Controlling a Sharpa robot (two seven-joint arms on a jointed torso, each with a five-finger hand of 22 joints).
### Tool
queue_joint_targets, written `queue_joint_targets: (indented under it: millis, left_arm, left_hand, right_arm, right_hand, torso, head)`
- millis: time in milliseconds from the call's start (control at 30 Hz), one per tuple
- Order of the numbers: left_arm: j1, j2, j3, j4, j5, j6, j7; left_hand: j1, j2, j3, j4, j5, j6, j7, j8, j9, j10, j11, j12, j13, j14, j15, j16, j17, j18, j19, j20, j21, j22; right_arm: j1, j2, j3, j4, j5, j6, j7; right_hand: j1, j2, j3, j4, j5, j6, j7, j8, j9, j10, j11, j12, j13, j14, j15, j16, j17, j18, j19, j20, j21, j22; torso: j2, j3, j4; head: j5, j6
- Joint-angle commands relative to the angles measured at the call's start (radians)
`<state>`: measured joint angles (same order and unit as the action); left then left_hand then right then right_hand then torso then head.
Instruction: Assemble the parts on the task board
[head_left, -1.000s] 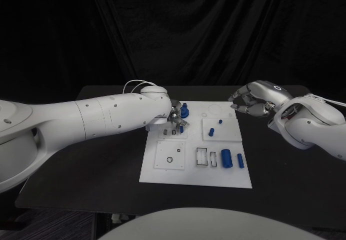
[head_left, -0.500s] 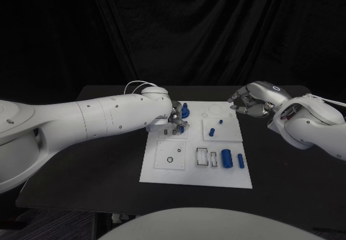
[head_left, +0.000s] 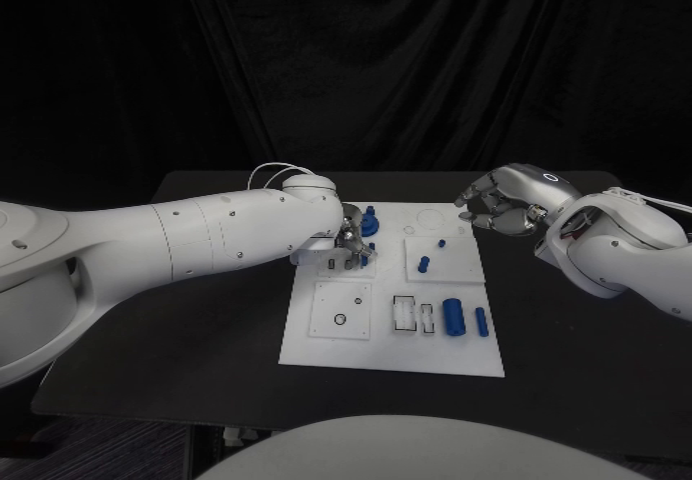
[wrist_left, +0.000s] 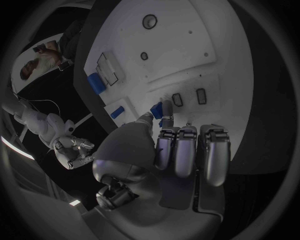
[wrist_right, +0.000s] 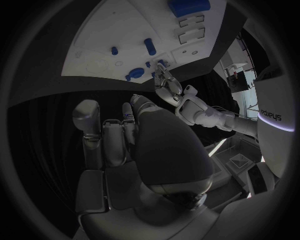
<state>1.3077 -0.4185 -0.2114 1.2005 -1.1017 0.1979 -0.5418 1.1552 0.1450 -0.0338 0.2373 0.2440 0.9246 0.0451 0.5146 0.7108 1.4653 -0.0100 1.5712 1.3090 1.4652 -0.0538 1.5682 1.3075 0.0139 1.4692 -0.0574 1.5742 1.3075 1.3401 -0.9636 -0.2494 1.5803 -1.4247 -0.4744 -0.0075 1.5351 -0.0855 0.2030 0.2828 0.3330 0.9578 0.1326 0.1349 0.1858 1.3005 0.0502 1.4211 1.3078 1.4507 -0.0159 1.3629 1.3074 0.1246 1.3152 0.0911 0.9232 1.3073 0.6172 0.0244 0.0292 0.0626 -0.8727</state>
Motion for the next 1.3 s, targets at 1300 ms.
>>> queue_joint_targets:
  millis: [1300]
  left_arm:
    - [-0.003, -0.028, 0.001, 0.021, -0.002, -0.005, 0.032]
  left_hand:
    - [-0.043, -0.127, 0.317, -0.104, 0.242, 0.051, -0.011, -0.108, 0.089, 0.105, -0.021, 0.000, 0.262, 0.106, -0.020, 0.003, 0.263, -0.014, 0.102, -0.019, -0.003, 0.263]
  right_arm:
    - [-0.005, 0.001, 0.001, -0.008, -0.001, 0.041, -0.040]
  right_hand:
    - [-0.004, 0.008, 0.012, -0.001, 0.018, 0.015, -0.003, -0.002, 0.000, -0.007, 0.002, -0.005, 0.032, -0.002, 0.002, -0.012, 0.037, 0.000, -0.005, 0.003, -0.019, 0.099]
  torso:
    - [0.000, -0.0005, -0.0007]
  head:
    - [0.007, 0.000]
